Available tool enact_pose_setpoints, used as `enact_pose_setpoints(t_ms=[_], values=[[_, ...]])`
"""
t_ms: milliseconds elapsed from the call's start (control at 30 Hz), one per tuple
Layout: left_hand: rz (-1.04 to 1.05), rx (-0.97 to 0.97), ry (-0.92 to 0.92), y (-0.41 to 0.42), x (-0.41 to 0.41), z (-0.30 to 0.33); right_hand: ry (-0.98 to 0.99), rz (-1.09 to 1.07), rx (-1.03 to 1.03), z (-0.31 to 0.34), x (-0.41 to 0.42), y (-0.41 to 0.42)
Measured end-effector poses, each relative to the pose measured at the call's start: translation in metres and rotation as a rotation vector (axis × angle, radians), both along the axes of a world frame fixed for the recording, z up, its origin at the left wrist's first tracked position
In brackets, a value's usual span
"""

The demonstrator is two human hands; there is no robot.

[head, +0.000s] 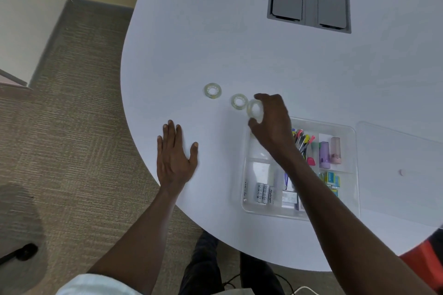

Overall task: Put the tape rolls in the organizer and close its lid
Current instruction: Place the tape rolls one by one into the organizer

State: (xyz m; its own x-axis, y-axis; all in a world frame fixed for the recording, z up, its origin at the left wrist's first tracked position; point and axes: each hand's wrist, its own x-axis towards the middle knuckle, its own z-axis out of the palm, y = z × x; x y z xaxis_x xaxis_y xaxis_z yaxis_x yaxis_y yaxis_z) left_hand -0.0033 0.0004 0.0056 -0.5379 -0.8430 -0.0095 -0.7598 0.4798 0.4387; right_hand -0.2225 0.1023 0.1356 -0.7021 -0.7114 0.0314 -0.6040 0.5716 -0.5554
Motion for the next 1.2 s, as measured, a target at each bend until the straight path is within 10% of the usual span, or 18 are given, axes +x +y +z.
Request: enact_pose_setpoints(t_ms=[833,1200], values=[[-0.002,-0.027,0.001,-0.001,0.002,-0.006,-0.035,0.220,0.610,-0.018,-0.004,0.036],[0.004,-0.019,0.007,0.000,0.001,-0.003,-0.123,0.240,0.553,-0.029,-0.011,0.037]])
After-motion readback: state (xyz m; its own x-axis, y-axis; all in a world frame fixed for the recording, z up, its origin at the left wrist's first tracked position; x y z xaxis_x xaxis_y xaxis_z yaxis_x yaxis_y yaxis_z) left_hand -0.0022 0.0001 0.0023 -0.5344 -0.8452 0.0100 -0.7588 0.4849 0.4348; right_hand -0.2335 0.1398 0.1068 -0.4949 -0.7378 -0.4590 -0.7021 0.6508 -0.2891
